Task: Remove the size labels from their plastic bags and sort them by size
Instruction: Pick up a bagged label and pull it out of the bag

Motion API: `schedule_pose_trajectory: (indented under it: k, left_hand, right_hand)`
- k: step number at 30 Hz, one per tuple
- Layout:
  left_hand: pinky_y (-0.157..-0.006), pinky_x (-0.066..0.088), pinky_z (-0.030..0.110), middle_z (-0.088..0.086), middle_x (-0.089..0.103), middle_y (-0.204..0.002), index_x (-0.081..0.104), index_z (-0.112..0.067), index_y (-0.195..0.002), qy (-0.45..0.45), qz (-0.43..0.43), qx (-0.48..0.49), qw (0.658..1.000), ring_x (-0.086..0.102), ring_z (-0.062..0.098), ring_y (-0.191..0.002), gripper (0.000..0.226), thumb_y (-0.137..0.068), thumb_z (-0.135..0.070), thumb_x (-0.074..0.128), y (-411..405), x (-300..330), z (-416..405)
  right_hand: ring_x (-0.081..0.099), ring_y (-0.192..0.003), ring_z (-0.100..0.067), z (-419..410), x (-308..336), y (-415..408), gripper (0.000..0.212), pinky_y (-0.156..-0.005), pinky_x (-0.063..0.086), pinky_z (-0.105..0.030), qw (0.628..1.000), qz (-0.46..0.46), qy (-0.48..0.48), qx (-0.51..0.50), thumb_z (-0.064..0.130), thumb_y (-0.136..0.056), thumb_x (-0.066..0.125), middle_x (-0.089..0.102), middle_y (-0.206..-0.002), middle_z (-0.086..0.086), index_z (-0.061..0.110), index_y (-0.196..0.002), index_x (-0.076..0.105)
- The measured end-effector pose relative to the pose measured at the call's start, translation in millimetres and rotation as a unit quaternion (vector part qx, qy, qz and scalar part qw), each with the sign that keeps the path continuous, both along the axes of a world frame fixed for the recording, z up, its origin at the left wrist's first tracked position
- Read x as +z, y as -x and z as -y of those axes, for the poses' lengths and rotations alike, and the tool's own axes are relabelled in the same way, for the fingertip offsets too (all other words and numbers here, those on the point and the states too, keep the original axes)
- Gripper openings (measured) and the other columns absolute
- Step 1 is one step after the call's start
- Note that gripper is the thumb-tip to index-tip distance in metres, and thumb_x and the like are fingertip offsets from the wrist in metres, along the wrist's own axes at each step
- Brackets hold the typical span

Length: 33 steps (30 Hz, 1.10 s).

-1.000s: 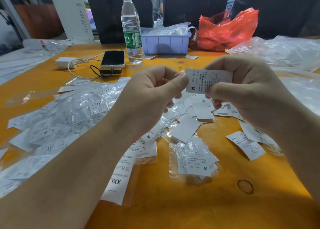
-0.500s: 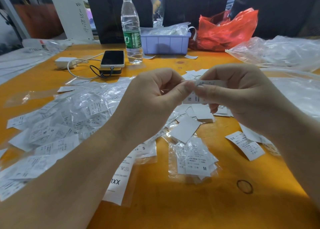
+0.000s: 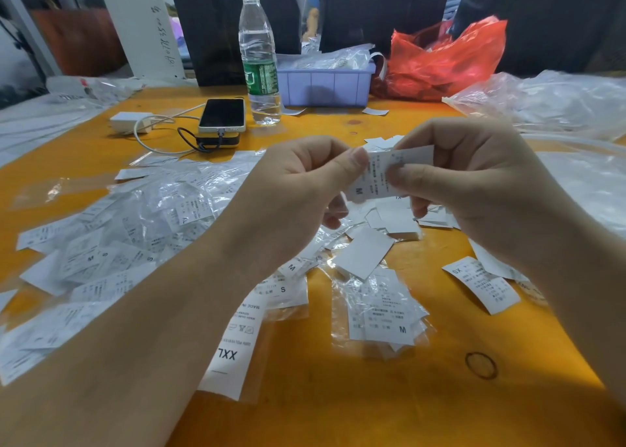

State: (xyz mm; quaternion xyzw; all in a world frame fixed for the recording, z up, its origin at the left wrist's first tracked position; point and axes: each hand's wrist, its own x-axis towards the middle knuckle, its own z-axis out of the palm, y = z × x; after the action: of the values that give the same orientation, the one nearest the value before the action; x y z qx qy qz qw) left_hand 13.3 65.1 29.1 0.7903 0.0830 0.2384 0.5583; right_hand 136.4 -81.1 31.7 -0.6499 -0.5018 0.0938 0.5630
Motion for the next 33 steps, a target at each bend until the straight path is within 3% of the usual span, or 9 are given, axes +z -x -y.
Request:
schedule_pose_trajectory:
  k: [3,6,9,12,18,25,29,33]
  left_hand:
    - [-0.060,0.057,0.024,-0.007,0.067,-0.064,0.070,-0.020,-0.079,0.008,-0.015,-0.006,1.000,0.060,0.008,-0.059,0.025,-0.092,-0.036,0.056,-0.8,-0.8,1.0]
    - [-0.061,0.055,0.024,0.001,0.069,-0.071,0.072,-0.011,-0.089,0.064,-0.028,-0.041,0.997,0.061,0.013,-0.064,0.035,-0.084,-0.041,0.057,-0.6,1.8,-0.2]
    - [-0.063,0.056,0.024,0.004,0.071,-0.079,0.070,-0.004,-0.098,0.116,-0.050,-0.096,0.987,0.063,0.014,-0.069,0.037,-0.078,-0.036,0.068,0.8,3.7,-2.6]
    - [-0.064,0.057,0.024,0.004,0.071,-0.080,0.070,-0.006,-0.097,0.114,-0.052,-0.091,0.988,0.064,0.014,-0.069,0.032,-0.073,-0.028,0.069,0.6,3.2,-3.6]
    - [-0.061,0.056,0.024,0.003,0.073,-0.075,0.071,-0.010,-0.095,0.134,-0.039,-0.072,0.988,0.065,0.015,-0.067,0.037,-0.076,-0.039,0.058,1.3,3.7,-4.2]
    - [-0.060,0.055,0.025,0.002,0.072,-0.074,0.072,-0.015,-0.093,0.133,-0.039,-0.069,0.988,0.064,0.014,-0.066,0.034,-0.078,-0.041,0.056,-0.1,1.9,-2.8]
    - [-0.061,0.056,0.025,0.002,0.073,-0.076,0.071,-0.016,-0.095,0.129,-0.036,-0.068,0.989,0.065,0.014,-0.065,0.035,-0.078,-0.042,0.056,1.0,2.8,-3.3]
    - [-0.060,0.055,0.024,0.000,0.072,-0.074,0.073,-0.018,-0.091,0.126,-0.038,-0.067,0.989,0.065,0.012,-0.064,0.032,-0.078,-0.042,0.056,0.7,2.1,-2.8]
  right_hand:
    - [0.055,-0.059,-0.014,-1.6,-3.2,3.3,0.002,-0.055,0.052,-0.031,1.000,0.012,0.002,-0.006,0.008,-0.086,0.071,0.065,-0.072,-0.008,0.009,-0.086,0.069]
    - [0.056,-0.059,-0.014,-0.3,-0.9,1.1,0.004,-0.054,0.052,-0.027,1.000,0.006,-0.007,-0.023,0.011,-0.085,0.071,0.068,-0.072,-0.002,0.008,-0.086,0.068]
    - [0.057,-0.063,-0.020,0.1,0.6,1.6,0.006,-0.054,0.052,-0.031,0.999,0.010,-0.020,-0.025,0.011,-0.083,0.073,0.069,-0.077,-0.008,0.008,-0.085,0.068]
    - [0.056,-0.063,-0.025,-1.7,0.3,4.6,0.009,-0.055,0.050,-0.035,0.999,0.015,-0.039,-0.017,0.013,-0.081,0.076,0.068,-0.079,-0.016,0.010,-0.083,0.068]
    - [0.058,-0.063,-0.014,0.7,2.7,2.8,0.010,-0.057,0.053,-0.025,1.000,-0.010,-0.008,0.007,0.021,-0.085,0.068,0.068,-0.075,0.001,0.013,-0.090,0.069]
    - [0.058,-0.063,-0.014,-1.3,0.5,8.0,0.026,-0.057,0.053,-0.026,0.999,-0.027,0.028,0.027,0.035,-0.078,0.068,0.067,-0.077,-0.008,0.014,-0.092,0.072]
    - [0.057,-0.061,-0.015,0.4,3.7,0.9,0.012,-0.058,0.052,-0.027,0.997,-0.072,-0.012,-0.007,0.026,-0.082,0.069,0.067,-0.076,-0.014,0.016,-0.076,0.070]
    - [0.057,-0.060,-0.015,-1.4,1.3,6.8,0.018,-0.056,0.053,-0.027,0.998,-0.058,0.010,0.008,0.028,-0.076,0.069,0.066,-0.076,-0.017,0.010,-0.077,0.070]
